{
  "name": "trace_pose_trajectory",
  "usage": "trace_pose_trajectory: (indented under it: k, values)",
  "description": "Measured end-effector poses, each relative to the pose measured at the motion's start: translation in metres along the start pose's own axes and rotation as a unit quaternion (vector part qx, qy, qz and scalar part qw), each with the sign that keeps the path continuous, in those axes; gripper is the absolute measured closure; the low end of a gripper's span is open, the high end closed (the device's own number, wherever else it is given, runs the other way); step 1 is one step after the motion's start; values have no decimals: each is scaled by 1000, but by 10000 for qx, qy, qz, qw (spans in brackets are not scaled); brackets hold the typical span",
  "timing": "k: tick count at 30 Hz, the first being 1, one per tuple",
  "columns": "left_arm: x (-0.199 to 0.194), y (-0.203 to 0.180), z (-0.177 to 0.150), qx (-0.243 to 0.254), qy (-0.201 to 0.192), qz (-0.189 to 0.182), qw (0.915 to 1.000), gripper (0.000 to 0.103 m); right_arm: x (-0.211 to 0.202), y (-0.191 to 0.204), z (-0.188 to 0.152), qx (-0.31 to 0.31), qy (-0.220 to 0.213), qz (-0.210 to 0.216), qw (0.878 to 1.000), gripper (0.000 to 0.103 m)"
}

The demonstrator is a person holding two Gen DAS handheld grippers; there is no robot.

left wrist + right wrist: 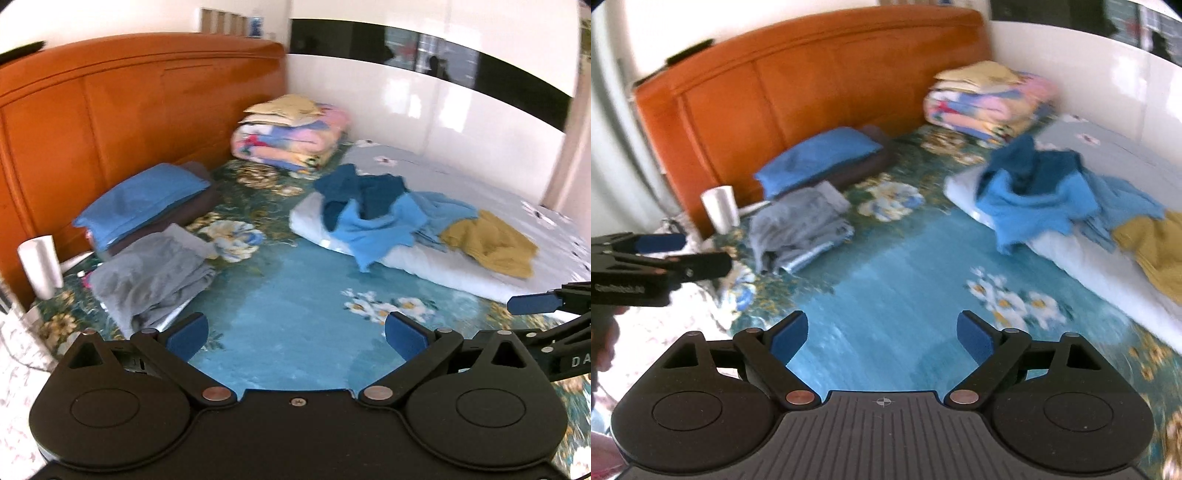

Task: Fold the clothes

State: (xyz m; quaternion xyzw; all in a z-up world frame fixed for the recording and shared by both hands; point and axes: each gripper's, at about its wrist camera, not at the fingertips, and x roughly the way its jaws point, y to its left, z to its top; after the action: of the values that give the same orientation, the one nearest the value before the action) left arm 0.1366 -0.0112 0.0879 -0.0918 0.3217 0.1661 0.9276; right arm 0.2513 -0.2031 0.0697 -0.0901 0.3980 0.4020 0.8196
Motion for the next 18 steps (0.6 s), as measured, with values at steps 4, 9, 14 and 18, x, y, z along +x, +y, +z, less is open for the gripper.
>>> trace_pose_trajectory:
  k: [4, 9, 14, 18]
  values:
    - [-12, 10, -12, 156, 34, -322, 9994, 2, -19, 18, -19, 211, -61, -332, 9992, 15]
    - [-21, 12, -18, 317, 48, -728, 9968, 2, -49, 40, -42, 444, -204, -703, 9963, 12]
    - [-30, -6, -25, 615, 49, -1240, 9904, 2, -78, 49, -60, 626, -195, -1091, 9919, 12]
    - [-37, -23, -28, 769, -18, -1616, 9839, 2, -98, 46, -72, 752, -175, -1379, 9874, 12]
